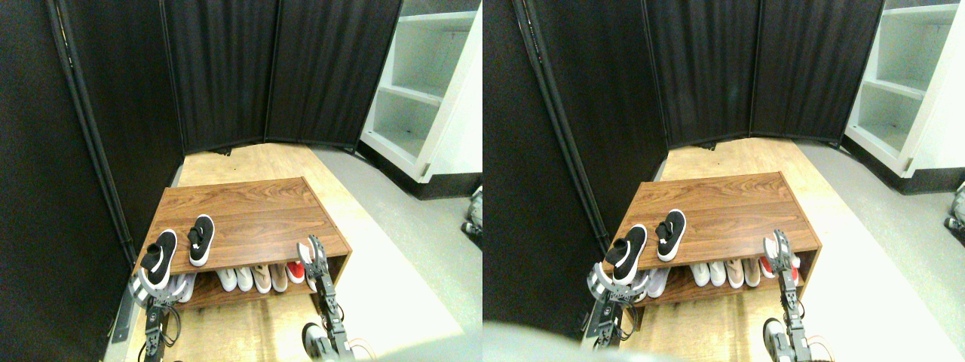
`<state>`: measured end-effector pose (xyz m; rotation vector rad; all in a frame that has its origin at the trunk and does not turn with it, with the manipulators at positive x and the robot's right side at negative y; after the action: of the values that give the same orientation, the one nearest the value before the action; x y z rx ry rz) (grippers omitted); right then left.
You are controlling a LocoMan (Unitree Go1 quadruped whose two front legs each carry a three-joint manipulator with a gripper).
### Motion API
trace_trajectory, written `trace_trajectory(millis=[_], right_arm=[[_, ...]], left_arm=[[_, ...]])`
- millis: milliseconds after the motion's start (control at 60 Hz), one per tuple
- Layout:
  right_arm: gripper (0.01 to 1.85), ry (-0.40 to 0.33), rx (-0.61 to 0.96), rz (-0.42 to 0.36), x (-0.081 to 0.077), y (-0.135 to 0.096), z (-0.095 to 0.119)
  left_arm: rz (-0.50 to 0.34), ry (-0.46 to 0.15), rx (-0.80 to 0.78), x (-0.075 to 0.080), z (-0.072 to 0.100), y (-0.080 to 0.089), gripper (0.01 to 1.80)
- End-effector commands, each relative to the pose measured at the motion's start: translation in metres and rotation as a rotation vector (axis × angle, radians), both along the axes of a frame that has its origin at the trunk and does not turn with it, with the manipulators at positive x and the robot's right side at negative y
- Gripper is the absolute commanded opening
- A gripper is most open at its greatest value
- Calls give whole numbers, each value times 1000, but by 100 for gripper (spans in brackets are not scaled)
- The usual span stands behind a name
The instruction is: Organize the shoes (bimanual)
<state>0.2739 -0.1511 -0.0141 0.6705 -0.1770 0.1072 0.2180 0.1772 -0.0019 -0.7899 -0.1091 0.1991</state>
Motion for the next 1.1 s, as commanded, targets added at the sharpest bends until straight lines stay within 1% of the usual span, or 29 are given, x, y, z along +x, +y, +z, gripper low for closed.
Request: trace_trajectory(millis=[17,33,50,100,133,150,167,217,233,267,283,300,383,483,600,717,750,783,833,950,1033,1100], right_arm=[[9,-15,31,10,4,5,2],[9,-15,31,10,4,5,2],[8,-35,53,32,5,5,1],[9,-41,77,30,5,6,2],[10,-42,100,31,6,6,1],[11,-32,117,29,6,7,1],[11,-32,117,29,6,7,1],[11,-32,127,34,6,7,2],[12,-32,129,35,7,7,2],[12,-32,130,34,7,7,2],[13,-30,126,29,7,7,2],[13,-29,125,26,8,7,2],[11,-42,114,25,9,7,2],[12,-46,105,14,11,6,1],[14,-44,104,8,13,6,2],[14,-47,99,21,14,6,2],[13,-47,101,26,15,7,2],[13,-45,101,24,15,7,2],[13,-38,105,27,16,8,2],[15,-33,86,21,19,9,2],[16,-35,86,20,20,10,2],[15,-28,106,17,21,10,2]], left_arm=[[12,-62,-95,1,8,0,109],[12,-62,-95,1,8,0,109],[29,-78,-166,1,8,1,109],[30,-80,-187,1,7,2,109],[27,-58,-257,1,7,4,112],[42,-52,-286,1,6,5,116],[42,-52,-286,1,6,5,116],[41,-54,-340,0,4,7,125],[45,-58,-374,1,4,8,128],[45,-58,-388,1,3,9,130],[37,-58,-422,2,2,11,142],[35,-63,-439,2,1,12,145],[41,-84,-470,3,-1,14,147],[52,-90,-458,5,-4,17,152],[45,-68,-451,10,-10,21,153],[33,-46,-424,17,-16,23,153],[36,-41,-414,22,-20,24,153],[36,-41,-412,23,-21,24,153],[37,-46,-398,28,-26,23,147],[26,-30,-385,33,-31,21,146],[40,-21,-395,36,-32,19,152],[40,-12,-384,39,-34,20,153]])
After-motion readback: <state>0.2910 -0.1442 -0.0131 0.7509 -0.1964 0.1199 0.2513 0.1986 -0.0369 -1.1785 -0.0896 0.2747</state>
